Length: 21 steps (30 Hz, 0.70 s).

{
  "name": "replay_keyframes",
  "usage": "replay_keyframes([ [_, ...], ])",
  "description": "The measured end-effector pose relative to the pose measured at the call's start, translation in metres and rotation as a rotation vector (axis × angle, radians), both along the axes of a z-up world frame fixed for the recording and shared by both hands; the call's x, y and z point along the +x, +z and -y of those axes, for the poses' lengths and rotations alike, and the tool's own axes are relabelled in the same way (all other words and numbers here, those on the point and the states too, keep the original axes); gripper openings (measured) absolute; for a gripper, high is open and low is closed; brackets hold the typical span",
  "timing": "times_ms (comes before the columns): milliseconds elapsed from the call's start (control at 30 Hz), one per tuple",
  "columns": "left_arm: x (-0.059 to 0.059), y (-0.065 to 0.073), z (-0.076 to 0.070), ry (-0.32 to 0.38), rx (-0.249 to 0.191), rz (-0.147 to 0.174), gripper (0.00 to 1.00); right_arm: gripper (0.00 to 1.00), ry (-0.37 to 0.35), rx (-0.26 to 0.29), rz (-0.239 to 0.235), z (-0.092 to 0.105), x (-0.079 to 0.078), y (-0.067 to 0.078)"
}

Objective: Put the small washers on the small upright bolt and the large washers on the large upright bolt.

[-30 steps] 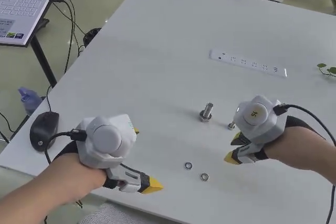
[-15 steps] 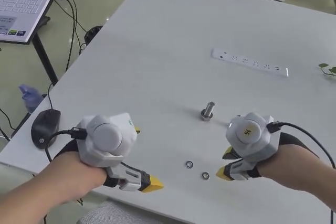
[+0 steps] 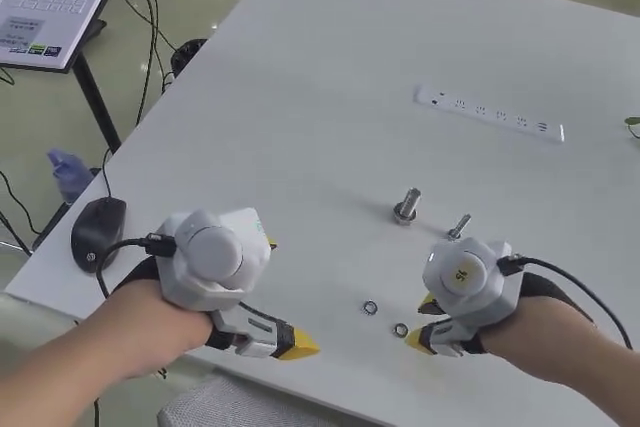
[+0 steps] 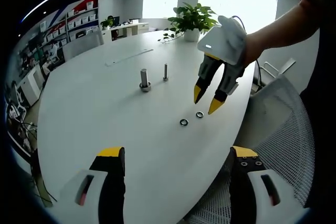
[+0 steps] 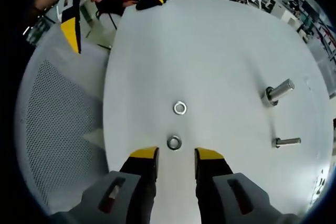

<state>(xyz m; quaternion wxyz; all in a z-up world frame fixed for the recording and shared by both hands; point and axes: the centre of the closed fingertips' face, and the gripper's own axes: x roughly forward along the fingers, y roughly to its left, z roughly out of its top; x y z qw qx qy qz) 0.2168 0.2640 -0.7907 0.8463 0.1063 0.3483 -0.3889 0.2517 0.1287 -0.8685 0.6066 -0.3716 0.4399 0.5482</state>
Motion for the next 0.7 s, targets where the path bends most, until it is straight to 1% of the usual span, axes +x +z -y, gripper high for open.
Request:
replay_keyframes([
  [100,0.0,0.0,0.0,0.0,-0.002,-0.002,0.82,0.29,0.015,-0.007,0.009,-0.005,-0.002,-0.005],
  [200,0.001,0.001,0.0,-0.002,-0.004,-0.002,0.81,0.29,0.015,-0.011,0.015,-0.007,-0.001,-0.01],
  [267,0.001,0.001,-0.001,-0.003,-0.004,-0.002,0.81,0.28,0.026,-0.029,0.022,-0.004,0.0,-0.014],
  [300,0.002,0.001,-0.001,-0.002,-0.003,-0.001,0.81,0.27,0.028,-0.025,0.031,-0.005,0.002,-0.012],
  [367,0.002,0.001,-0.002,-0.001,-0.001,-0.003,0.81,0.26,0.019,-0.025,0.028,-0.005,0.001,-0.012],
  [433,0.002,0.001,-0.001,-0.002,-0.004,-0.004,0.8,0.26,0.047,-0.033,0.048,-0.004,0.001,-0.012],
  [500,0.002,0.002,0.0,-0.003,-0.008,-0.002,0.8,0.25,0.037,-0.034,0.043,-0.005,0.0,-0.012],
  [700,0.002,0.001,0.003,-0.002,-0.013,-0.003,0.79,0.18,0.065,-0.044,0.056,-0.007,-0.004,-0.012],
])
